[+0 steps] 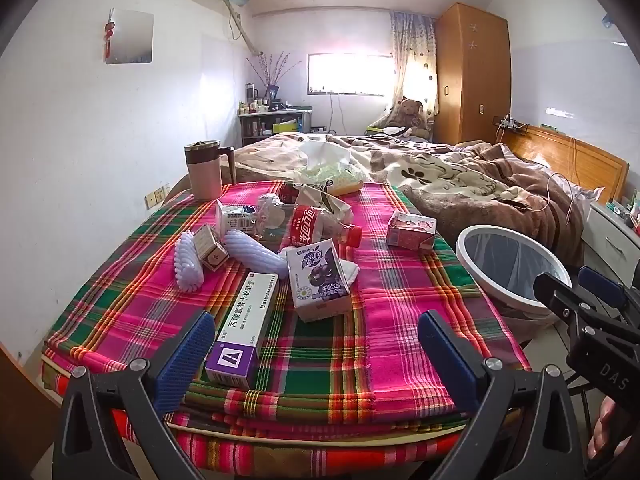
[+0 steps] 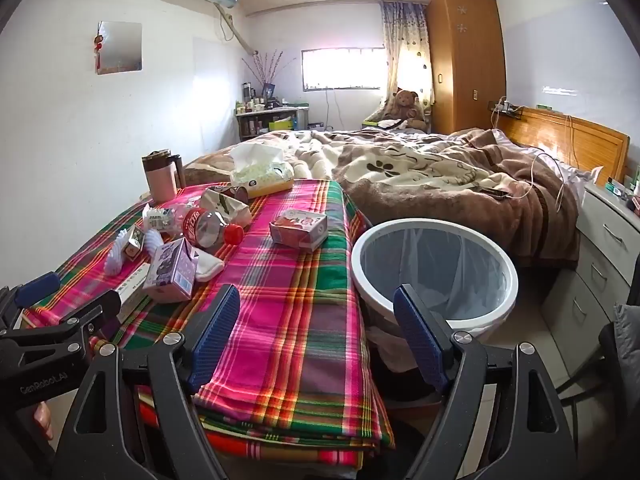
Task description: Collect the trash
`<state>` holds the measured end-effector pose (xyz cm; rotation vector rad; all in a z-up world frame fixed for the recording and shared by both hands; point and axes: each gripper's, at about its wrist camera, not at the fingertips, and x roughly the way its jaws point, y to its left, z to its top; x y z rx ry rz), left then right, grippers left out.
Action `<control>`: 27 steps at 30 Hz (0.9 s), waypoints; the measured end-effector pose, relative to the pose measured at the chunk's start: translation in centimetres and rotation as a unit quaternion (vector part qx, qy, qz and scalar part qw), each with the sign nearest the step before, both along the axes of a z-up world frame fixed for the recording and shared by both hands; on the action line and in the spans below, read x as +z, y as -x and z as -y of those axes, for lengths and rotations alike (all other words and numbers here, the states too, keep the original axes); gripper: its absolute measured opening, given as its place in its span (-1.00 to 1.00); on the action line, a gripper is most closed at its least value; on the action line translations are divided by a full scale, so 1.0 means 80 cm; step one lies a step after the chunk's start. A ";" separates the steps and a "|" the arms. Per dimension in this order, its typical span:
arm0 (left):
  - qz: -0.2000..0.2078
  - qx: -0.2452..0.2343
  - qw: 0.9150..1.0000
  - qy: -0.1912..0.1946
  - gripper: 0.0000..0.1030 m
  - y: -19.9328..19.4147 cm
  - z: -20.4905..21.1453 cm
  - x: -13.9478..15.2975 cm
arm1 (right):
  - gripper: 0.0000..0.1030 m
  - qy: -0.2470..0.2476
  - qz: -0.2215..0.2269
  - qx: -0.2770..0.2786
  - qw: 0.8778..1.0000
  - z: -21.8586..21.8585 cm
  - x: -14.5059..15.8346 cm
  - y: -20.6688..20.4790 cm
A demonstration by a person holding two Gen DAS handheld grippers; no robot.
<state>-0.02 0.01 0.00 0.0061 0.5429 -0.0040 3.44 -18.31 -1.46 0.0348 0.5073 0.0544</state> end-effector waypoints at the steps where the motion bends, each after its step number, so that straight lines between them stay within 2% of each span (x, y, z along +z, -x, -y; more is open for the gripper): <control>1: -0.002 0.000 1.000 0.001 1.00 0.000 0.000 0.000 | 0.56 0.000 0.000 0.000 1.000 0.000 0.000 0.000; 27: -0.002 0.002 1.000 0.000 1.00 0.004 -0.002 0.003 | 0.57 -0.001 0.001 -0.003 1.000 0.002 0.005 0.004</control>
